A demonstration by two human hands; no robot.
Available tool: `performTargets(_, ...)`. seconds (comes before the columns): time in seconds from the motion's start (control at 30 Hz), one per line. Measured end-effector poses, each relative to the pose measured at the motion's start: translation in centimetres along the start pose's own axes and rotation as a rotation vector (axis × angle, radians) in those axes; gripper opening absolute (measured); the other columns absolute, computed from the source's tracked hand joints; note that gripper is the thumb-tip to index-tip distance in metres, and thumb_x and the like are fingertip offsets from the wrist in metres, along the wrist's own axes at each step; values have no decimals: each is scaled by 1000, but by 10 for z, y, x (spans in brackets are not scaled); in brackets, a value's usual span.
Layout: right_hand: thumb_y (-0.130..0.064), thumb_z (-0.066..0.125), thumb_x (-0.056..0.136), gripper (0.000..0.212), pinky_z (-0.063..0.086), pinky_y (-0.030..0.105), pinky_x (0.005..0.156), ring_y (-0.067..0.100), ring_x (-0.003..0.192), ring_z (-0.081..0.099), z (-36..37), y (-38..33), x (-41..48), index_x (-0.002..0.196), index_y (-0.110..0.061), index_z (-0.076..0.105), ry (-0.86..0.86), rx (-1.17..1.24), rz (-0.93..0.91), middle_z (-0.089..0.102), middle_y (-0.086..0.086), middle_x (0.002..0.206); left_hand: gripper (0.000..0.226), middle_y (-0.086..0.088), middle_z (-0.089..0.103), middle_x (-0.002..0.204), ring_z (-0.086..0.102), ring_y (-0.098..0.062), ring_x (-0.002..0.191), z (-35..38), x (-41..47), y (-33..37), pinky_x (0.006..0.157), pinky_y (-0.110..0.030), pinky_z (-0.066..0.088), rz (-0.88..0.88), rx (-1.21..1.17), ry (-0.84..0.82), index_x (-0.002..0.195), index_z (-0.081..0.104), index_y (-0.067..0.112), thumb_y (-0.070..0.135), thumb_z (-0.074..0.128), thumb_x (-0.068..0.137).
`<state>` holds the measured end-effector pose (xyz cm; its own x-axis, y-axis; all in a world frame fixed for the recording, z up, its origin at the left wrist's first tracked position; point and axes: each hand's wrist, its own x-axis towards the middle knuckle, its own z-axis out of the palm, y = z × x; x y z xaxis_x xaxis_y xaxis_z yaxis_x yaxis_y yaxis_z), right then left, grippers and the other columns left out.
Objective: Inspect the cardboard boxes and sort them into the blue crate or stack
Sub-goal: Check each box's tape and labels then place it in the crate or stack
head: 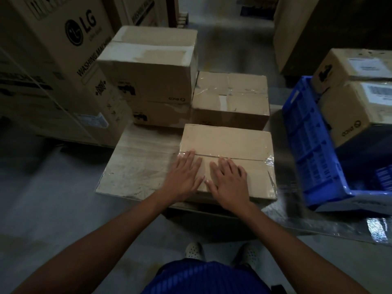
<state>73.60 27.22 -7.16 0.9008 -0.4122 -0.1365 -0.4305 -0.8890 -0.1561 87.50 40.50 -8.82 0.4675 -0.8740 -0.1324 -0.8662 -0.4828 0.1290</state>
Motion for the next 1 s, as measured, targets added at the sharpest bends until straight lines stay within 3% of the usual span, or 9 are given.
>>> performTargets(0.13, -62, 43, 96, 60, 32, 47, 108, 25, 139, 34, -25, 11, 15, 147, -32, 41, -46, 0, -66, 36, 3, 154, 69, -18, 16, 163, 7, -32, 153, -16, 16, 0, 124, -46, -1, 22, 32, -4, 158, 18, 20, 57, 29, 101)
performTargets(0.2, -56, 52, 95, 59, 35, 49, 107, 27, 138, 34, -37, 17, 36, 147, -30, 41, -39, 67, -4, 36, 5, 154, 71, -15, 8, 166, -3, -31, 154, -21, 29, -4, 123, -44, -4, 23, 0, 59, 158, 18, 21, 58, 34, 100)
performTargets(0.3, -61, 41, 99, 74, 15, 57, 120, 33, 155, 6, -32, 15, 60, 160, -27, 16, -131, 80, 54, 5, 9, 169, 75, -11, -15, 166, -16, -26, 153, -15, 46, -11, 122, -41, -9, -4, -29, 61, 160, 1, 22, 61, 25, 100)
performTargets(0.43, -66, 21, 100, 74, -2, 55, 123, 30, 154, -15, -14, 20, 56, 161, -29, -1, -169, 62, 22, -15, 6, 168, 72, -9, -12, 167, -13, -23, 154, -5, 52, -11, 125, -44, -5, -24, -33, 24, 160, 0, 24, 60, 17, 100)
performTargets(0.6, -67, 23, 100, 72, -5, 52, 121, 26, 155, -13, -7, 15, 55, 160, -34, 3, -94, 97, 69, -11, 1, 169, 71, -10, -4, 167, -6, -26, 154, -9, 55, -15, 125, -46, 0, -26, -43, -5, 160, 8, 24, 58, 25, 100)
performTargets(0.73, -63, 49, 93, 59, 23, 54, 116, 30, 148, 21, -31, 23, 66, 145, -36, 38, -64, 88, 15, 25, 5, 162, 40, -13, 36, 146, 32, -35, 139, -31, 76, -16, 116, -42, 26, 56, -57, 121, 131, 46, 17, 41, 42, 99)
performTargets(0.8, -62, 51, 93, 70, 22, 57, 116, 33, 150, 18, -39, 32, 79, 152, -32, 30, -76, 97, 77, 20, 7, 165, 48, -14, 22, 160, 17, -34, 150, -29, 82, -17, 121, -44, 16, 28, -141, 147, 144, 38, 18, 42, 37, 103)
performTargets(0.87, -65, 40, 98, 80, 5, 61, 120, 34, 155, -6, -32, 36, 86, 161, -29, 7, -126, 83, 138, -4, 6, 170, 63, -9, -3, 168, -6, -26, 154, -19, 85, -17, 124, -44, 1, -49, -145, 75, 159, 12, 20, 49, 27, 105)
performTargets(1.0, -67, 28, 99, 80, -6, 59, 120, 32, 153, -18, -15, 42, 82, 161, -30, -6, -136, 70, 130, -18, 4, 168, 68, -10, -9, 167, -13, -25, 153, -17, 88, -17, 125, -46, -4, -64, -91, 10, 160, 2, 20, 55, 21, 104)
